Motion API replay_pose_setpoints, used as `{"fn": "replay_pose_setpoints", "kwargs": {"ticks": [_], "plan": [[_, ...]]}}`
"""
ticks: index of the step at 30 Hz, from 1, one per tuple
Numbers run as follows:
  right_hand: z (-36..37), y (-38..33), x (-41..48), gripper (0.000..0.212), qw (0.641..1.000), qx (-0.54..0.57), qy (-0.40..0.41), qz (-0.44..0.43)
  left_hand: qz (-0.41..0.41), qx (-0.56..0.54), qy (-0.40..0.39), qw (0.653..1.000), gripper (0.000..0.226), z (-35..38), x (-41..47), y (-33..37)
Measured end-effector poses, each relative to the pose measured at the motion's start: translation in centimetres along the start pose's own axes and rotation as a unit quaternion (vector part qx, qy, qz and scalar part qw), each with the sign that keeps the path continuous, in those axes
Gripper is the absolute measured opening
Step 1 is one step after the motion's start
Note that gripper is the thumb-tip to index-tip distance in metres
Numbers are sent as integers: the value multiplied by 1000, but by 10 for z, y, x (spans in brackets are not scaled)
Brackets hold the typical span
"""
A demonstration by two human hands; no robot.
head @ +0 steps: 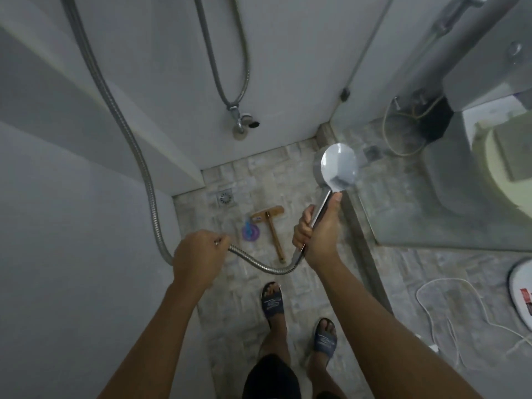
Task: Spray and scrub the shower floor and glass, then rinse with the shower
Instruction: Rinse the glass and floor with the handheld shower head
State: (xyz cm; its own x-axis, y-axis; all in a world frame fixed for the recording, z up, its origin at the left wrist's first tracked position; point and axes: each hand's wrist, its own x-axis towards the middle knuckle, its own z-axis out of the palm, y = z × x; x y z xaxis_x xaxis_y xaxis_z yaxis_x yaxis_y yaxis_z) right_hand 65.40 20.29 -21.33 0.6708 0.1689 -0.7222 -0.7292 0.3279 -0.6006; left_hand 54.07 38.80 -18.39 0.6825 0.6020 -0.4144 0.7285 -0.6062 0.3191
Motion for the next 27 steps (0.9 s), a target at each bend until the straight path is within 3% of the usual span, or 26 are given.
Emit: {"fn": "replay_pose_setpoints", "kwargs": {"ticks": [4,11,19,27], "plan": [[45,1,8,74,1000,-15,-25,0,-21,-11,30,999,42,-17,15,-33],[83,38,-14,74,994,-30,-103,35,-47,5,49,998,50,-26,-8,-95],[49,82,-69,76,986,-29,-142,81,-98,21,43,994,57,-13,-96,-149],[-20,99,-125,76,976,-86,-155,128,-103,55,44,992,57,21,-204,-128]]}}
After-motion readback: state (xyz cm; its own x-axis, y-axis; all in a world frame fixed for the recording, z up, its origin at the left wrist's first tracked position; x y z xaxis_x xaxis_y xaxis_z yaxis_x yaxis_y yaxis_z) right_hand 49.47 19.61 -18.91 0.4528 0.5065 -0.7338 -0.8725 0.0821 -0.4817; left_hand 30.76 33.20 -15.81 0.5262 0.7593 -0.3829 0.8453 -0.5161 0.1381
